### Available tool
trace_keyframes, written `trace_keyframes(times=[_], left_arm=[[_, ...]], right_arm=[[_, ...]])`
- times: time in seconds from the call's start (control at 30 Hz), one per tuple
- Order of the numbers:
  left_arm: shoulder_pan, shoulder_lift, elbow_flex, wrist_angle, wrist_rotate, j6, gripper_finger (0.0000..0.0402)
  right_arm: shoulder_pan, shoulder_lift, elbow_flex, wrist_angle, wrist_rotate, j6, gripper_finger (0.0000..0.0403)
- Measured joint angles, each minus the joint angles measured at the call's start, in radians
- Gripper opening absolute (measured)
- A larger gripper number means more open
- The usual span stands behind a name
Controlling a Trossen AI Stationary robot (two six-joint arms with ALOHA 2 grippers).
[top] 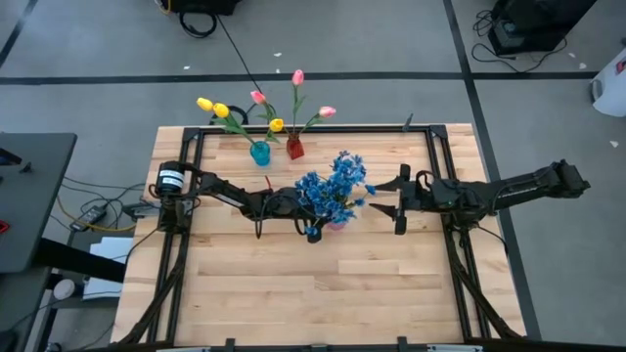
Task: Sort flowers into vase by color
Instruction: Return to Home Position
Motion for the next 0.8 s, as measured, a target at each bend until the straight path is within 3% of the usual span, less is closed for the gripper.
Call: trace_keyframes(times=[0.2,0.33,0.6,0.8], left_arm=[[0.0,-0.073,-0.022,-0.067,0.0,0.011,0.0261],[0.0,-0.172,-0.113,-0.06,-0.011,0.012,0.0282],[0.0,-0.394,-0.372,0.049,-0.082,0.001,0.0285],[0.0,-0.638,-0.571,0.059,-0.212,0.032,0.0285]], right_arm=[[0.0,-0.042,0.0,-0.027,-0.011,-0.012,0.0243],[0.0,-0.083,0.0,-0.048,-0.007,-0.013,0.0243],[-0.019,-0.222,-0.089,0.016,0.024,-0.04,0.0242],[-0.051,-0.381,-0.158,0.011,0.073,-0.023,0.0242]])
